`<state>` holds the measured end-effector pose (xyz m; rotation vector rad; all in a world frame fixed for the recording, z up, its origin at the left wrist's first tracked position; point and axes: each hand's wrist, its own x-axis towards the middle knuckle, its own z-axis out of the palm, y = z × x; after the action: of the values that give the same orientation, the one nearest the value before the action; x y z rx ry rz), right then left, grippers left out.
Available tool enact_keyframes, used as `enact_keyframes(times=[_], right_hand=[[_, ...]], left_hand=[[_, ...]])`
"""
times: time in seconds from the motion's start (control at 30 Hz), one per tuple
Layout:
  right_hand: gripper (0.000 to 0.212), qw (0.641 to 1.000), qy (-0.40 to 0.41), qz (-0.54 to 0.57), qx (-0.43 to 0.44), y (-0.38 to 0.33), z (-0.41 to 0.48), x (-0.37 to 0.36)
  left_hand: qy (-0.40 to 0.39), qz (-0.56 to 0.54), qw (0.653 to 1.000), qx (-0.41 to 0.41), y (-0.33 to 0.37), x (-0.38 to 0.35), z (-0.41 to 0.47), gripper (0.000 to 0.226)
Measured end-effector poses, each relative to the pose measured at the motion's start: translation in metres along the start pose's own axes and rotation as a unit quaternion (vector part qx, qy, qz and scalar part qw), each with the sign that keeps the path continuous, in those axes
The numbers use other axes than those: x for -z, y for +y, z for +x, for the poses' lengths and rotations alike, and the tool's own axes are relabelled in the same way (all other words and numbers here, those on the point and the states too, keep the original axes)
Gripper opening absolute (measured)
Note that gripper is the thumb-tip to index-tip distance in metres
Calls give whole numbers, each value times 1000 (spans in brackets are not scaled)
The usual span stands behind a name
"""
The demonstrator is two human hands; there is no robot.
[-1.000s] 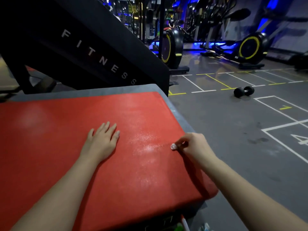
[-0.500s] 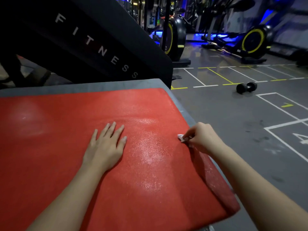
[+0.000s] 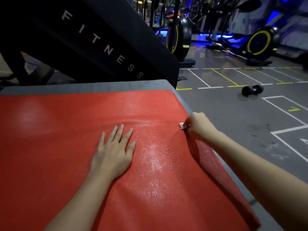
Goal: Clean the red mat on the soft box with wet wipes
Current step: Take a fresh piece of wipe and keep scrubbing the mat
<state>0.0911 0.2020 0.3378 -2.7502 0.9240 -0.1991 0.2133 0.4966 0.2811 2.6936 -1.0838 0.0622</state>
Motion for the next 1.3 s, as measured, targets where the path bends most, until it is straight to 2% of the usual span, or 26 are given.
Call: enact_keyframes(times=[0.13, 0.23, 0.43, 0.6, 0.73, 0.9, 1.03, 1.17, 1.3], right_hand=[[11, 995, 63, 83, 4, -15, 44, -8], [10, 988, 76, 130, -23, -24, 67, -13], [31, 998, 49, 43, 18, -15, 59, -21], [15, 993, 84, 76, 42, -36, 91, -17], [12, 988, 78, 131, 6, -47, 131, -19], [17, 993, 65, 92, 20, -35, 133, -24], [12, 991, 85, 95, 28, -49, 155, -25], [18, 986, 97, 132, -7, -67, 189, -27], [13, 987, 89, 130, -39, -69, 198, -31]], left_hand=[[-19, 19, 1000, -3, 1, 2, -1, 80], [-20, 15, 1000, -4, 1, 5, -2, 79], [-25, 30, 999, -1, 2, 7, 0, 77], [-34, 26, 999, -5, 4, 10, 0, 77], [-38, 33, 999, -7, 3, 12, -1, 76], [-35, 30, 999, -4, 5, 13, 0, 75], [-39, 34, 999, -6, 2, 11, 2, 72], [-35, 25, 999, -8, 0, 9, 0, 72], [-33, 21, 999, -13, -1, 9, 0, 68]])
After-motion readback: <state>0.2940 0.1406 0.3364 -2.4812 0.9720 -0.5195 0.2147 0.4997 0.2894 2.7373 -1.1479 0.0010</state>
